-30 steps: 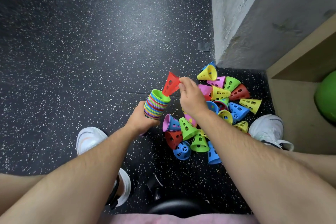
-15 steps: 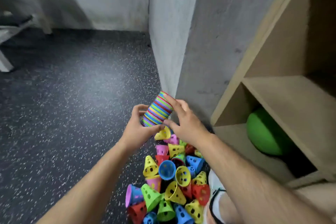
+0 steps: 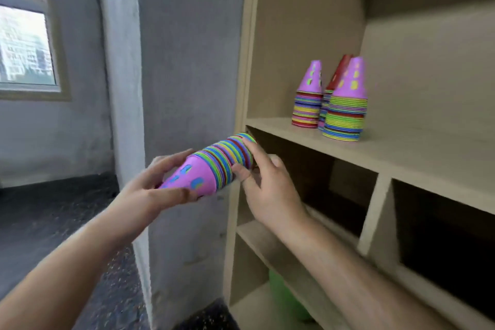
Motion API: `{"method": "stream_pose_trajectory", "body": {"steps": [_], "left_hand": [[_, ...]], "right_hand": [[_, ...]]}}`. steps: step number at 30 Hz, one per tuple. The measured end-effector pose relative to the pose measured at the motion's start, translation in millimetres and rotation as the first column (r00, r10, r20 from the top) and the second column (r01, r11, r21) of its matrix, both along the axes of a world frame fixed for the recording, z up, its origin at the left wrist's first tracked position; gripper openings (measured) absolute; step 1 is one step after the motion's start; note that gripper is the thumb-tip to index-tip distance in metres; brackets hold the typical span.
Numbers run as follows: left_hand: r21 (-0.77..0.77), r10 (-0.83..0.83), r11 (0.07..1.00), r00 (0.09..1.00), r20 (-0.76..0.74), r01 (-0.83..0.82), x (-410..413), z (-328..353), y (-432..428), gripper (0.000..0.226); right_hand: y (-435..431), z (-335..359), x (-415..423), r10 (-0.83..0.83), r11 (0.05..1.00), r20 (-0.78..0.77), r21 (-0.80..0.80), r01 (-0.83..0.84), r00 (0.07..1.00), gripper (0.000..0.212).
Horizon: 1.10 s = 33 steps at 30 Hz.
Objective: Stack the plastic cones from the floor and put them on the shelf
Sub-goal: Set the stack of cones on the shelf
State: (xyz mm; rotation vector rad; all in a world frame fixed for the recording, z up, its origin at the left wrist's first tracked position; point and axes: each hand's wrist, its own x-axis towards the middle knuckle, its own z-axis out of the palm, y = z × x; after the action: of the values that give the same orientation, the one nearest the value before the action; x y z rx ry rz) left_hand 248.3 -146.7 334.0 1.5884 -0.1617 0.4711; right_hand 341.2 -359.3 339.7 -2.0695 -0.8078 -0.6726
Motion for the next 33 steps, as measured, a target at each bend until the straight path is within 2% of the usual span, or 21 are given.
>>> {"method": "stream_pose_trajectory", "body": {"steps": [2,5,9,13,16,19,21,25,27,29,31,33], "left_hand": [[-0.036,0.016,0.999,0.999,0.051,-0.014,8.7,30.1,-13.9,0.084],[-0.027,0.062,0.998,0.987,0.146,-0.059,25.6,79.8,-36.2,0.067],[0.132,0.050,0.988,0.967,0.251,-0.085,58.3,138.3,-76.7,0.059],[0.236,0.024,0.967,0.957,0.288,-0.095,106.1,173.9,-117.6,0.046],[0.248,0.042,0.962,0.958,0.282,-0.116,139.5,183.4,-134.8,0.041],[0.211,0.090,0.966,0.958,0.272,-0.151,165.1,192.0,-142.2,0.051],[0.206,0.122,0.962,0.958,0.261,-0.179,178.3,195.4,-145.3,0.056],[0.301,0.094,0.941,0.974,0.206,-0.154,203.0,184.2,-149.2,0.055],[0.313,0.055,0.943,0.980,0.192,-0.115,211.6,173.6,-149.6,0.049],[0.393,0.034,0.912,0.975,0.221,-0.121,217.5,161.9,-152.4,0.040],[0.444,0.030,0.882,0.958,0.285,-0.160,221.9,150.6,-157.8,0.038],[0.424,0.015,0.891,0.942,0.336,-0.165,228.1,139.6,-161.6,0.041]], "right_hand": [[-17.5,27.5,1.7,-0.032,0.999,-0.022,-0.025,0.031,0.999,0.058],[-42.6,65.6,3.7,-0.109,0.992,0.009,-0.064,0.110,0.994,0.071],[-71.0,100.2,22.5,-0.275,0.961,0.094,0.051,0.271,0.957,0.071],[-91.3,108.7,42.0,-0.432,0.902,0.048,0.046,0.430,0.900,0.061],[-90.1,107.8,52.1,-0.544,0.839,0.058,0.008,0.544,0.837,0.055],[-82.9,113.9,65.8,-0.616,0.788,0.039,0.009,0.616,0.787,0.052],[-75.5,111.7,73.0,-0.639,0.769,0.004,-0.044,0.638,0.769,0.052],[-68.4,103.5,83.2,-0.716,0.688,-0.004,-0.172,0.705,0.698,0.053],[-68.6,104.3,88.9,-0.746,0.643,0.038,-0.217,0.734,0.665,0.052],[-67.5,105.8,93.2,-0.769,0.598,0.097,-0.239,0.765,0.632,0.051],[-65.4,105.3,94.6,-0.766,0.585,0.141,-0.251,0.771,0.627,0.067],[-65.2,105.0,94.5,-0.741,0.610,0.134,-0.276,0.743,0.658,0.083]]}}
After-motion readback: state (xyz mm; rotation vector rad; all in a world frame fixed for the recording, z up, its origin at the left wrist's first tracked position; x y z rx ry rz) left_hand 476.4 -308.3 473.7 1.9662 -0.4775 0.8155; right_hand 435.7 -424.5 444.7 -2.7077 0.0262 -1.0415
